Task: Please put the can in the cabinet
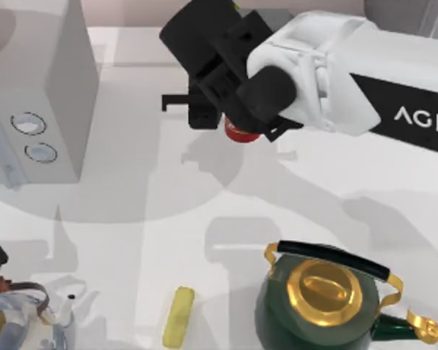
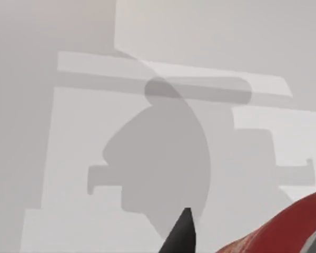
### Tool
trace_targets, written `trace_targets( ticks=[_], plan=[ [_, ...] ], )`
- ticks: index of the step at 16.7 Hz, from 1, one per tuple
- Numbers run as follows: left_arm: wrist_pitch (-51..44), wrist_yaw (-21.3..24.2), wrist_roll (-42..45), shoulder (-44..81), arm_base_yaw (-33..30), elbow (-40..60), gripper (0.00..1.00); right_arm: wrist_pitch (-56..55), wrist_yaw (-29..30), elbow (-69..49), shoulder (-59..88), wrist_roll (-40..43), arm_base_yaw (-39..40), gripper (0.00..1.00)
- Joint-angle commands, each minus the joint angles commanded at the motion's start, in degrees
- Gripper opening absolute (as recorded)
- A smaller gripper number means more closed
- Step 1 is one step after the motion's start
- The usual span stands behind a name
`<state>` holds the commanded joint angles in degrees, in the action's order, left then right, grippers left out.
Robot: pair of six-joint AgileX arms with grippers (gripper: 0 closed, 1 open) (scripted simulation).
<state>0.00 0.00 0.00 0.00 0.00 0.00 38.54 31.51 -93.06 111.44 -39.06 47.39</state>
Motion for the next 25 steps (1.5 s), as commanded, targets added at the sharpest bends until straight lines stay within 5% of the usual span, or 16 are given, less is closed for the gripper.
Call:
trace_targets(
  ticks=[9,25],
  plan=[
    [0.00,0.00,0.00,0.00,0.00,0.00,1.00,-8.32,-7.56,18.24,-18.44,9.51,-6.59,0.00],
    [0.00,0.00,0.00,0.00,0.00,0.00,1.00,-34.23,-28.56,86.32,-101.76,36.53,-41.39,0.00]
  ],
)
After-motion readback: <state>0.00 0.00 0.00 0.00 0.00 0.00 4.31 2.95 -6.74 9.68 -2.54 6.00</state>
